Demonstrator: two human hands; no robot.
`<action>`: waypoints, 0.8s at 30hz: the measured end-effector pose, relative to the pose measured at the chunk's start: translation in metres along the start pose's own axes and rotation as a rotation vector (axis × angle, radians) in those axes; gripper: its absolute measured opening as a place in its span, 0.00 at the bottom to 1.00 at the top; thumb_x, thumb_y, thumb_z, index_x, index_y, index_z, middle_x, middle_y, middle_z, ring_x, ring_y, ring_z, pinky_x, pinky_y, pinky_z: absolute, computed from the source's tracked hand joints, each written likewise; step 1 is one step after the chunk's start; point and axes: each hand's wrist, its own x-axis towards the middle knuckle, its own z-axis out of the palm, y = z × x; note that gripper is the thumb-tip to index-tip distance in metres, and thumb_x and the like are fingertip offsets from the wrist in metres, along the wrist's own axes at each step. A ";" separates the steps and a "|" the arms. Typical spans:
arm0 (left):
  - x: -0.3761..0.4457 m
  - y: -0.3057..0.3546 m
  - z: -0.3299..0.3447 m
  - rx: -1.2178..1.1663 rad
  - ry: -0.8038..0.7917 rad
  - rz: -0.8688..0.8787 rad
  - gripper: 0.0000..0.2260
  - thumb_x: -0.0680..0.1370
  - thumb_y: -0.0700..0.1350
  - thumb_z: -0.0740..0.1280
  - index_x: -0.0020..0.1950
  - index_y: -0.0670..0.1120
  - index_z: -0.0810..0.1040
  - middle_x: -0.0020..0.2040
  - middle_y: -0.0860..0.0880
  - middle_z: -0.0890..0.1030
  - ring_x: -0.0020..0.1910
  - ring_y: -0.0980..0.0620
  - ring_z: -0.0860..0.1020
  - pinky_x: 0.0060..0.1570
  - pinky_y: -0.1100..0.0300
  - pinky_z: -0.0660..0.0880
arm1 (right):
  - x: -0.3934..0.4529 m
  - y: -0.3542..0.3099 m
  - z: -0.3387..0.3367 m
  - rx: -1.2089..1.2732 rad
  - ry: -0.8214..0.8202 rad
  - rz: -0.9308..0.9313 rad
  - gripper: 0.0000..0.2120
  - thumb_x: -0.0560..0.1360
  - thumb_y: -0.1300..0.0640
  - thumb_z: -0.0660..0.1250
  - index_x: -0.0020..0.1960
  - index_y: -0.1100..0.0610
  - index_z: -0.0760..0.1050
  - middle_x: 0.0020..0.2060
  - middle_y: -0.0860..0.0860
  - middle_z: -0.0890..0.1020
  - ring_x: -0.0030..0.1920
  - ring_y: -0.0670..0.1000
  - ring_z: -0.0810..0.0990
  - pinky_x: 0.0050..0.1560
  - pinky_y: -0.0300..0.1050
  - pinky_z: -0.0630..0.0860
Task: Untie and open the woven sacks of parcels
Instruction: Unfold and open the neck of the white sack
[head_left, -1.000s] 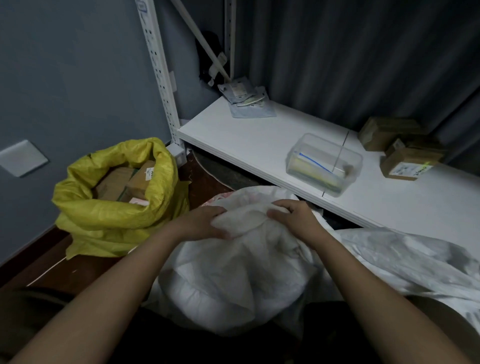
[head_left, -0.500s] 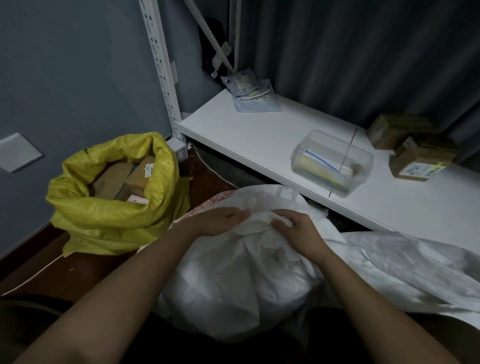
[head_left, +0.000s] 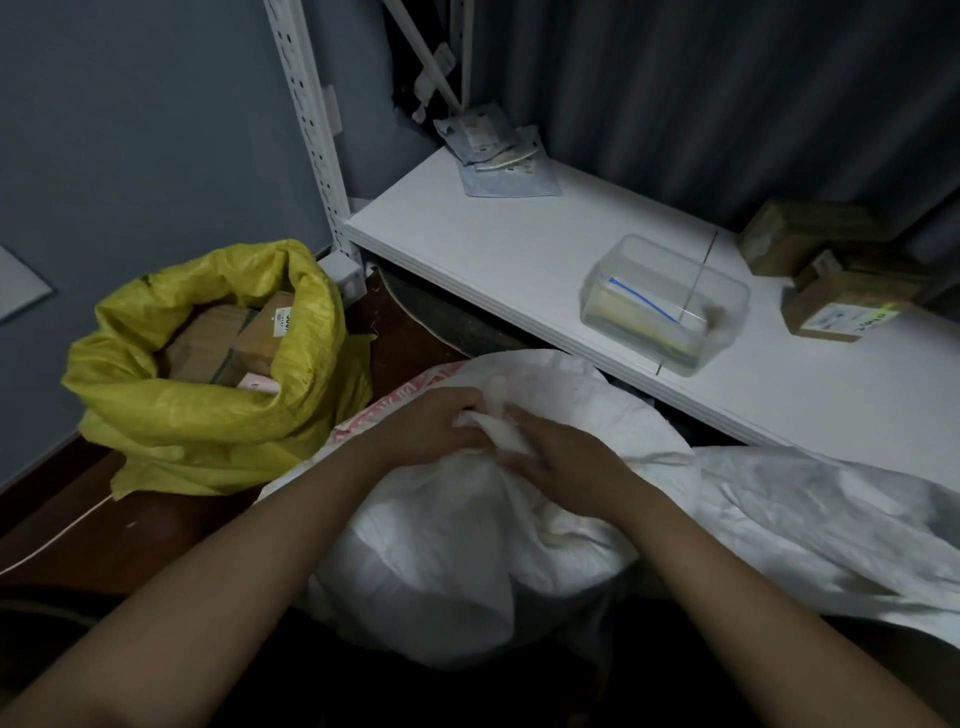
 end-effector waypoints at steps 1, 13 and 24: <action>-0.002 0.002 -0.001 -0.012 -0.020 -0.002 0.08 0.71 0.51 0.71 0.43 0.48 0.77 0.40 0.55 0.78 0.41 0.64 0.74 0.42 0.69 0.68 | 0.002 0.000 0.004 0.035 0.035 -0.012 0.24 0.79 0.45 0.61 0.73 0.52 0.66 0.66 0.51 0.75 0.64 0.52 0.74 0.60 0.40 0.69; -0.022 0.031 -0.026 -0.045 -0.215 -0.226 0.11 0.76 0.54 0.67 0.55 0.51 0.78 0.54 0.52 0.79 0.54 0.57 0.76 0.52 0.64 0.69 | -0.017 -0.013 -0.010 0.049 0.077 -0.136 0.25 0.78 0.41 0.59 0.73 0.48 0.66 0.67 0.48 0.75 0.64 0.46 0.74 0.63 0.41 0.70; -0.037 0.059 -0.039 -0.228 -0.411 -0.317 0.17 0.74 0.63 0.64 0.53 0.55 0.80 0.52 0.56 0.82 0.52 0.59 0.80 0.51 0.64 0.75 | -0.025 -0.026 -0.011 -0.569 0.630 -0.540 0.02 0.72 0.61 0.64 0.42 0.56 0.72 0.33 0.53 0.75 0.32 0.53 0.71 0.37 0.44 0.59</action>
